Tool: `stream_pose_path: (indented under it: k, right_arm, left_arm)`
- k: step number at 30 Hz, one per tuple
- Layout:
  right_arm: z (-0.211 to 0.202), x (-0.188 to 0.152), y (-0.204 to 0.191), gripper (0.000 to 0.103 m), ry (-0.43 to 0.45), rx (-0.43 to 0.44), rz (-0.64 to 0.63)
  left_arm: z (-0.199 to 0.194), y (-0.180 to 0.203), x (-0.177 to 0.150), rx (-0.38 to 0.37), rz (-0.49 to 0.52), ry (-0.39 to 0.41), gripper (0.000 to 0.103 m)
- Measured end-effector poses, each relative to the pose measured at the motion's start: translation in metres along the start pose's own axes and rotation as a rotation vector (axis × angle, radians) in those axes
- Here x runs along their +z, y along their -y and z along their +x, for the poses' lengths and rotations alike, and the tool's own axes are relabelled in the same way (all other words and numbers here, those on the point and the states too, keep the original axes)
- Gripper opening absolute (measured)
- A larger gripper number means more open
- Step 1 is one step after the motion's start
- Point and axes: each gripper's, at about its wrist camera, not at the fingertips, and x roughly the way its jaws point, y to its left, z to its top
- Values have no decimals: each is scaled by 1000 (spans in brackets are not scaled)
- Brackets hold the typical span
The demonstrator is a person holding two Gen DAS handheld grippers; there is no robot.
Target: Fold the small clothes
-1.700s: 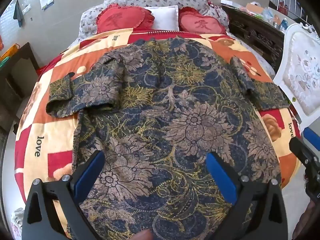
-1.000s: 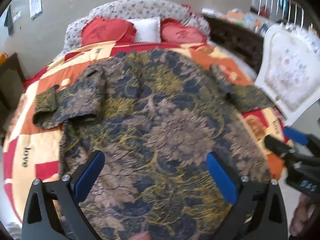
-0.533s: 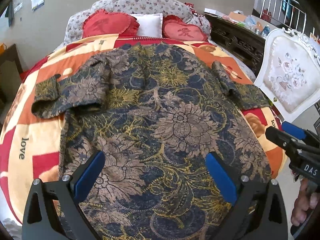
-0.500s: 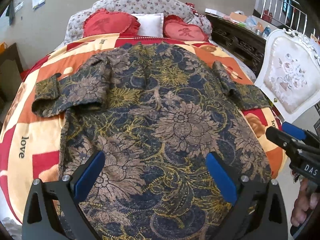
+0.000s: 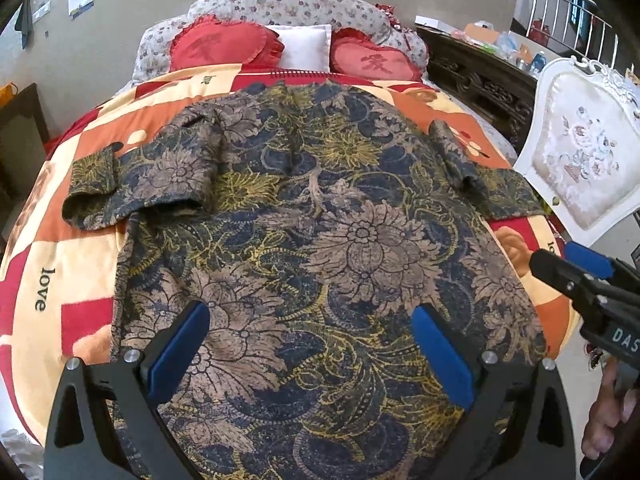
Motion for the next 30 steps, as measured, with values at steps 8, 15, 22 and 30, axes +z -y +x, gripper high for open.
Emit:
stream_pose_path:
  k: [8, 15, 22, 30]
  right_arm:
    - [1, 1, 0, 85, -2, 5, -6]
    - [2, 1, -3, 85, -4, 8, -11]
    - [2, 2, -6, 85, -8, 13, -20]
    - [1, 2, -7, 85, -4, 16, -22]
  left_arm:
    - [1, -5, 2, 19, 0, -6, 103]
    - [-2, -6, 4, 16, -6, -3, 103]
    - [-3, -3, 4, 7, 0, -2, 103]
    - [-3, 1, 5, 7, 9, -3, 103]
